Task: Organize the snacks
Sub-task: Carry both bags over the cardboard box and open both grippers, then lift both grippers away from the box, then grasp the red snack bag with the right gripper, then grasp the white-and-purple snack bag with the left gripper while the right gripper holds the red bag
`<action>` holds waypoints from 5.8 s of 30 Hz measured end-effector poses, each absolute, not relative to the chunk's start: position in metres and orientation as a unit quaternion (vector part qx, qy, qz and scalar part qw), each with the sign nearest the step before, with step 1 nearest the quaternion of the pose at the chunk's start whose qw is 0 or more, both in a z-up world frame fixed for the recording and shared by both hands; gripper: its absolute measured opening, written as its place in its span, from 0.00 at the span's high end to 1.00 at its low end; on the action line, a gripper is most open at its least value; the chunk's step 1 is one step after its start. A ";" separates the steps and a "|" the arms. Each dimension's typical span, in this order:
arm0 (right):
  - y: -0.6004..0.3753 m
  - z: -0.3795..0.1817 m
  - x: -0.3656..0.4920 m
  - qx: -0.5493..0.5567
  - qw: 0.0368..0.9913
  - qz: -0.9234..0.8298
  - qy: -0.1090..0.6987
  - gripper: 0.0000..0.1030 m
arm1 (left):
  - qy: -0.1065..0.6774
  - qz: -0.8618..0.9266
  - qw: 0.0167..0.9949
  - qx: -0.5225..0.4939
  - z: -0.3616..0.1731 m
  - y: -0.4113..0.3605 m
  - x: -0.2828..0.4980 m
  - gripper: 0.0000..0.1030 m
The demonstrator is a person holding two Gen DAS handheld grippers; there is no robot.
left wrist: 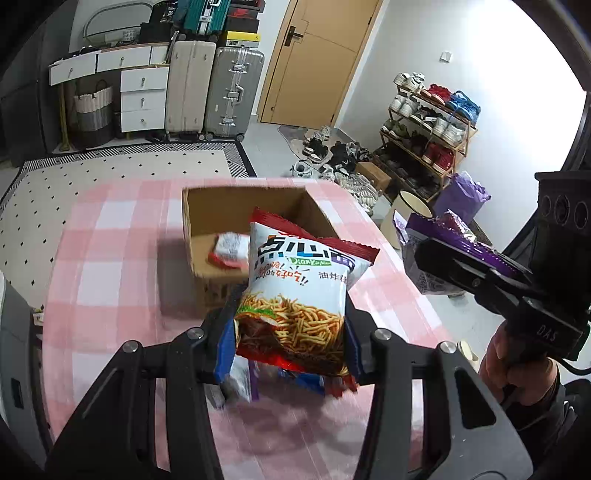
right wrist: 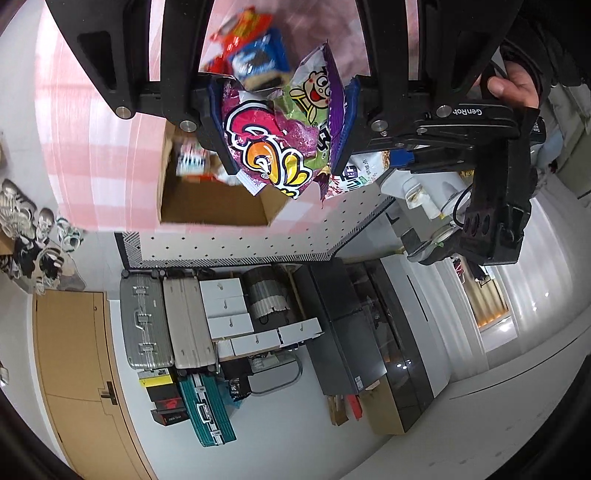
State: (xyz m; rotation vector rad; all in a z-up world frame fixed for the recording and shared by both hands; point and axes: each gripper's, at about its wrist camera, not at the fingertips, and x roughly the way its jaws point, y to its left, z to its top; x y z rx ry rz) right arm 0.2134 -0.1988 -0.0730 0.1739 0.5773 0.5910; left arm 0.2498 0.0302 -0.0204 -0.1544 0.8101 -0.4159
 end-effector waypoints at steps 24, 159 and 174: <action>-0.183 -0.109 0.380 0.096 0.900 0.259 0.337 0.52 | 0.447 -0.166 0.875 -0.081 -0.070 0.020 0.415 0.57; -0.218 -0.262 0.194 0.175 0.864 0.212 0.422 0.78 | 0.388 -0.119 0.908 -0.104 -0.161 0.045 0.171 0.02; -0.232 -0.248 0.175 0.192 0.869 0.228 0.395 0.78 | 0.415 -0.092 0.899 -0.104 -0.174 0.051 0.190 0.01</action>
